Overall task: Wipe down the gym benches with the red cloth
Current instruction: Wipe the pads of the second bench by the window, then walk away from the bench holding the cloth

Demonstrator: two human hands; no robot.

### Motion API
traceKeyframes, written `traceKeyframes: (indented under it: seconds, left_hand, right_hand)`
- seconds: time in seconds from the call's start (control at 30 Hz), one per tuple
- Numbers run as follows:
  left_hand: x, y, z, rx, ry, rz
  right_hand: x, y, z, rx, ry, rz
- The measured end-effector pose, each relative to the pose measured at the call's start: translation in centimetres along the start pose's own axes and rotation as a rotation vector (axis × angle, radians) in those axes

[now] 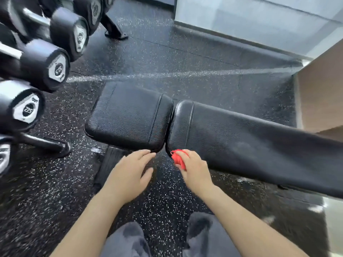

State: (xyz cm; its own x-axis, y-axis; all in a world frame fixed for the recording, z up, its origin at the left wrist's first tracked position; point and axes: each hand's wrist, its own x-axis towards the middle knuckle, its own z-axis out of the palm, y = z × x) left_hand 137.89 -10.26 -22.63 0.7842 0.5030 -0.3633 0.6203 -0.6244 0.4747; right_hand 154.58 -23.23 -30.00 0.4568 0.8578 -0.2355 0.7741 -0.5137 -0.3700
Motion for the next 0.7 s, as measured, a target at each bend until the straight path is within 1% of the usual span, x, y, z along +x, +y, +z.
traceKeyframes:
  seconds: [0.13,0.27,0.37,0.5,0.7]
  left_hand:
    - [-3.2,4.8,-7.3,0.022,-0.051,0.035]
    - [-5.7,9.3,-14.2,0.045,-0.059,0.108]
    - [-7.5,12.2,-18.2,0.074,-0.067,0.166]
    - [-10.4,14.7,-22.4,0.121,-0.064,0.200]
    - [-15.0,15.8,-26.8,0.156,-0.013,0.196]
  right_hand:
    - [-3.8,-3.1,-8.3,0.073,-0.010,0.097]
    - [-7.2,-6.8,-16.5,0.126,0.015,0.121]
    - [-9.2,-9.4,-21.7,0.176,0.082,0.118]
    - [-11.4,-12.8,-26.1,0.251,0.141,0.078]
    - [-14.3,-17.7,-30.3,0.323,0.188,0.047]
